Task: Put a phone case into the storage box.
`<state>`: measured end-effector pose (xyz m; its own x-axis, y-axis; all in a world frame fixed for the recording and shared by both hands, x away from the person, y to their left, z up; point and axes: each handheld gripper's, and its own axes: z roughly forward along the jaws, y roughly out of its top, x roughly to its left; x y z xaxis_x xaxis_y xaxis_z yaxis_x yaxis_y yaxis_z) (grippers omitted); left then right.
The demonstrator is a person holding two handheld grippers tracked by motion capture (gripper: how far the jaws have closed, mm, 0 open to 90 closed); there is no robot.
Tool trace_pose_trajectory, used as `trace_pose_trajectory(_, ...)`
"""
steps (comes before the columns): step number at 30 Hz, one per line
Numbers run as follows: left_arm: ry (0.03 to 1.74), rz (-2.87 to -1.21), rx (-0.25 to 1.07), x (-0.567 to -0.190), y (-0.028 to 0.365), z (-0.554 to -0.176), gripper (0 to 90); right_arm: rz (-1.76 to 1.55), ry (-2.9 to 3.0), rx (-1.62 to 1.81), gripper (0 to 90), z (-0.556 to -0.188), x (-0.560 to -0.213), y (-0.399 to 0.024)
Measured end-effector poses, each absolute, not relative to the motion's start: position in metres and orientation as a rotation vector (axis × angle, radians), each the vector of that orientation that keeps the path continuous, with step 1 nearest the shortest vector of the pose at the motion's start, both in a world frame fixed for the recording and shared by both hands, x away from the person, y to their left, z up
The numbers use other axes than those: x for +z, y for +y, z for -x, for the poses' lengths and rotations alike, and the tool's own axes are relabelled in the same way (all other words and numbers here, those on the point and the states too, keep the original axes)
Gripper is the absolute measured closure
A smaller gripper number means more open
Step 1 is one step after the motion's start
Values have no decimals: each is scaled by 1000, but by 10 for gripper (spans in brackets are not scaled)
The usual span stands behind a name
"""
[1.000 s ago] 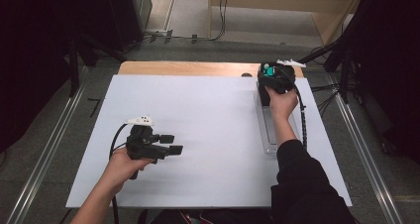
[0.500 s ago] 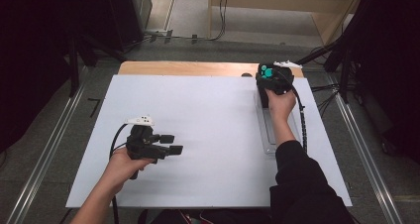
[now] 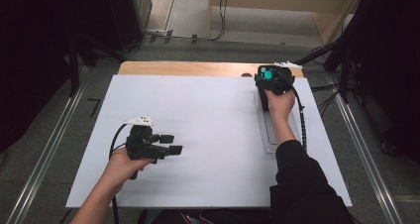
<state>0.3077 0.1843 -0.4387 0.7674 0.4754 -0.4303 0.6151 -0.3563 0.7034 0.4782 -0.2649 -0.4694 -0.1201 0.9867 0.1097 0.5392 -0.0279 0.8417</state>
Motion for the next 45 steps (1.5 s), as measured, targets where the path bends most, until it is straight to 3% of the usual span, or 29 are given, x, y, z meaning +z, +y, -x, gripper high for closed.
trace_pose_trajectory(19, 835, -2018, -183, -440, 186, -308, 330, -1592, 1744, 1094, 5, -464, -447, -274)
trace_pose_trajectory(45, 850, -2024, -163, -440, 190, -308, 330, -1500, 1969, 1246, 7, -409, -413, -260)
